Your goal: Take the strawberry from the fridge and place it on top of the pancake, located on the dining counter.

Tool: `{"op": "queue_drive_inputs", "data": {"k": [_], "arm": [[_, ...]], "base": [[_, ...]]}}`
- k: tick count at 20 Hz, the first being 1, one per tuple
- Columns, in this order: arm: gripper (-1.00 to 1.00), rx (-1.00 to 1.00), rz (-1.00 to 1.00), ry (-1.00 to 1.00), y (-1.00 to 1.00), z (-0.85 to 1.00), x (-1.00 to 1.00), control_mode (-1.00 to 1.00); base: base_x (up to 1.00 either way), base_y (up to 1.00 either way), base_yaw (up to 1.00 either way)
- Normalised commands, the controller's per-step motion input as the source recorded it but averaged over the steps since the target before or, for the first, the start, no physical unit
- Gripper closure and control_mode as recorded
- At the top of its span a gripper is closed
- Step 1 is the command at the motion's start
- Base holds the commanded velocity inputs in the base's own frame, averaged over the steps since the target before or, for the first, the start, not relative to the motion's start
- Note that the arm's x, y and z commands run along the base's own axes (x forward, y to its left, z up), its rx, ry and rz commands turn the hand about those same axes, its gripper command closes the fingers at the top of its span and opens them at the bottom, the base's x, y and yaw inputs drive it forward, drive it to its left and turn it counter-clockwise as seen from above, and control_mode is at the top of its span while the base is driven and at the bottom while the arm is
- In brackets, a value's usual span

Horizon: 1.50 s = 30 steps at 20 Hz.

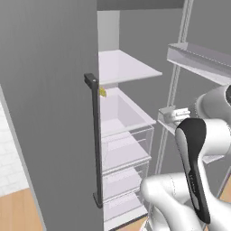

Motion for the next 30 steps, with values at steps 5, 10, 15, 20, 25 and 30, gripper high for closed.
{"op": "queue_drive_inputs", "data": {"k": [5,10,15,20,25,30], "arm": [[1.00,0.00,0.00,0.00,0.00,0.00,0.00,1.00],[1.00,0.00,0.00,0.00,0.00,0.00,0.00,1.00],[1.00,0.00,0.00,0.00,0.00,0.00,0.00,1.00],[1.00,0.00,0.00,0.00,0.00,0.00,0.00,1.00],[1.00,0.00,0.00,0.00,0.00,0.00,0.00,1.00],[1.00,0.00,0.00,0.00,0.00,0.00,0.00,1.00]], "base": [[-1.00,-0.34,-0.11],[-1.00,-0.67,-0.18],[-0.95,-0.87,-0.31],[-0.44,-0.77,-0.54],[-0.24,-0.79,-0.63],[-0.37,-0.90,-0.56]]}}
